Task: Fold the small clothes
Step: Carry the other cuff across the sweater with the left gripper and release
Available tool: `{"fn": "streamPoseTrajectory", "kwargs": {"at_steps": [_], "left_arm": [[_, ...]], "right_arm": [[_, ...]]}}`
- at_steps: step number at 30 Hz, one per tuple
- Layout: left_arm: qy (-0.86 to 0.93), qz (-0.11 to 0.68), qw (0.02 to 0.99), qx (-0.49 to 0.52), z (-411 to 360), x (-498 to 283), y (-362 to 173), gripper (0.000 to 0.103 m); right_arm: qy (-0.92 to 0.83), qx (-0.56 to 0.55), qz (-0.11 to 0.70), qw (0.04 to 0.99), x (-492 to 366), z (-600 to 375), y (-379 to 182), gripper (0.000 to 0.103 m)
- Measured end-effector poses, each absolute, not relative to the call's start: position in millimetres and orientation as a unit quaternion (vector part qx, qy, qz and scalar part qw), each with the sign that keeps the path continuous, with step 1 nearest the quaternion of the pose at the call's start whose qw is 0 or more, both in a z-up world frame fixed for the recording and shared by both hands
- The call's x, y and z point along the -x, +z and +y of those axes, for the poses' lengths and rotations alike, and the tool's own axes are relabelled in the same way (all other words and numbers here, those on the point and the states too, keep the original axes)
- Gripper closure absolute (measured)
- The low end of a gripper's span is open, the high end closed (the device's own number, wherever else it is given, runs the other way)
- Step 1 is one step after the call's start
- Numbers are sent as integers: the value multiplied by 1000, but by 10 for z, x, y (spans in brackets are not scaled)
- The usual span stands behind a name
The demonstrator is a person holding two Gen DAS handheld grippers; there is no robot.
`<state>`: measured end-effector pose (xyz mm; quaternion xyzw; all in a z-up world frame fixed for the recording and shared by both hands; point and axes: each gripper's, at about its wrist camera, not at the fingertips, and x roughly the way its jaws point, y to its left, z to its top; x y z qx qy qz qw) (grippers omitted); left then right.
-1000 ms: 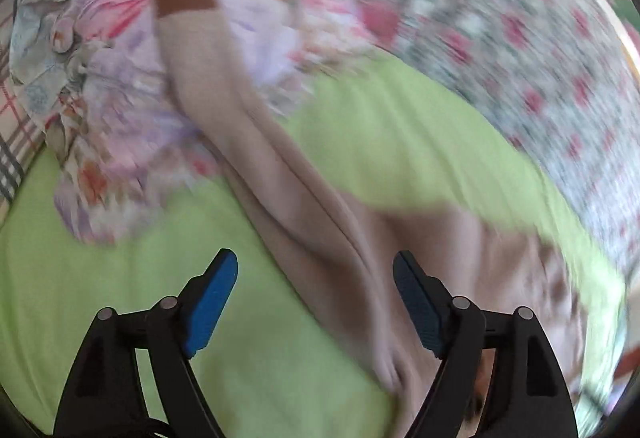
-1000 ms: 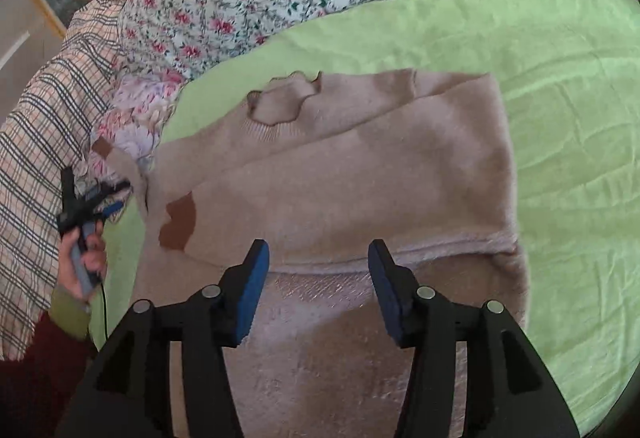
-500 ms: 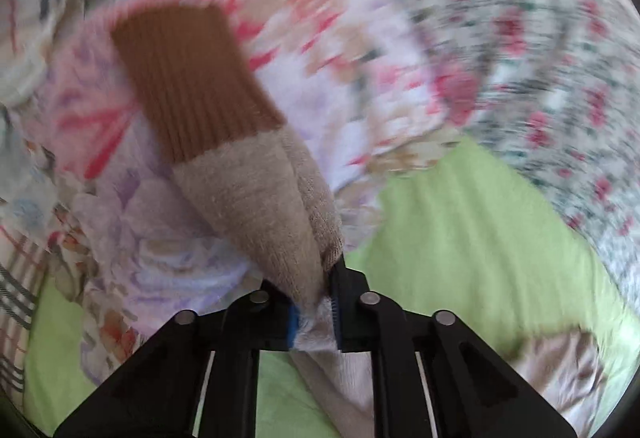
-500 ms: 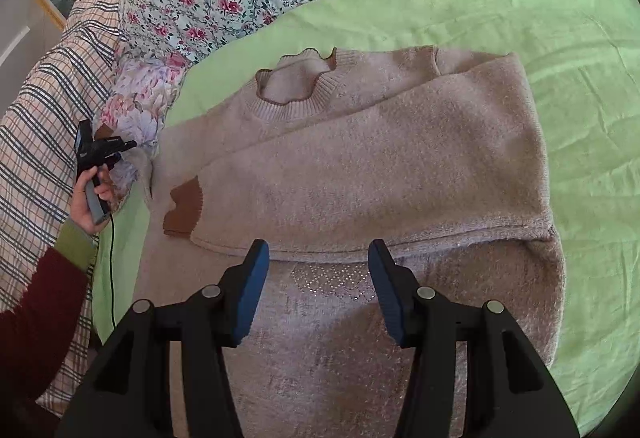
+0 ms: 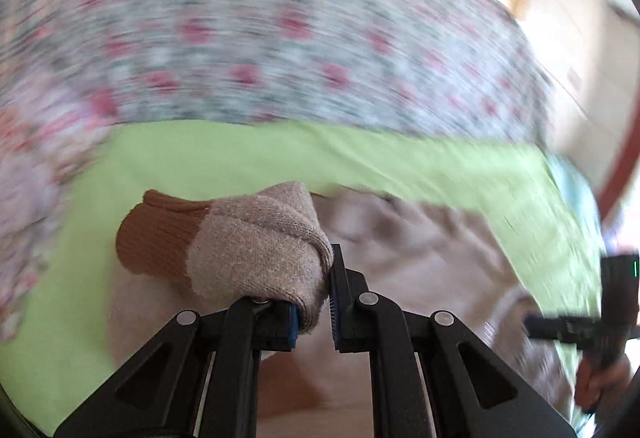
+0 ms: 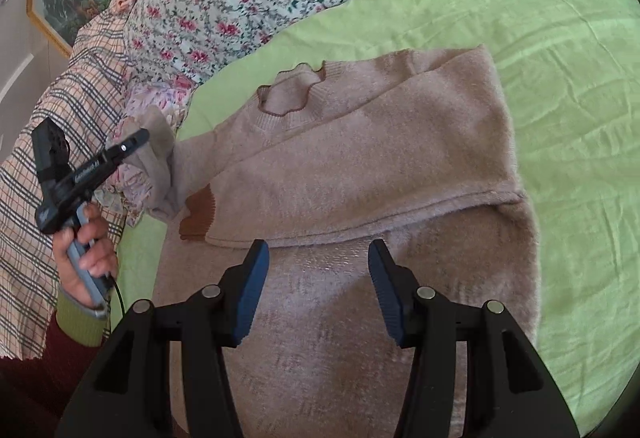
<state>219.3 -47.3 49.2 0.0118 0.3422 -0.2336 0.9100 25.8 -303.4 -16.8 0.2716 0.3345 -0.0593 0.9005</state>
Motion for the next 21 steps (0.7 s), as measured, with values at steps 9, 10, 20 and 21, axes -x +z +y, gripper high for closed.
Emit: {"fn": "streamPoseTrajectory", "kwargs": {"at_steps": [9, 10, 20, 21], "left_arm": [[-308, 415, 844, -145, -1817, -1926, -397, 82], [-303, 422, 841, -152, -1839, -1926, -468, 78], [-265, 420, 861, -112, -991, -1463, -319, 34], [-255, 419, 865, -107, -829, -1405, -313, 34]], "right_arm": [[-79, -290, 328, 896, -136, -3278, -229, 50], [-78, -287, 328, 897, -146, -3284, -223, 50], [-34, -239, 338, 910, -708, -3041, -62, 50], [-29, -231, 341, 911, -792, -2996, -46, 50]]}}
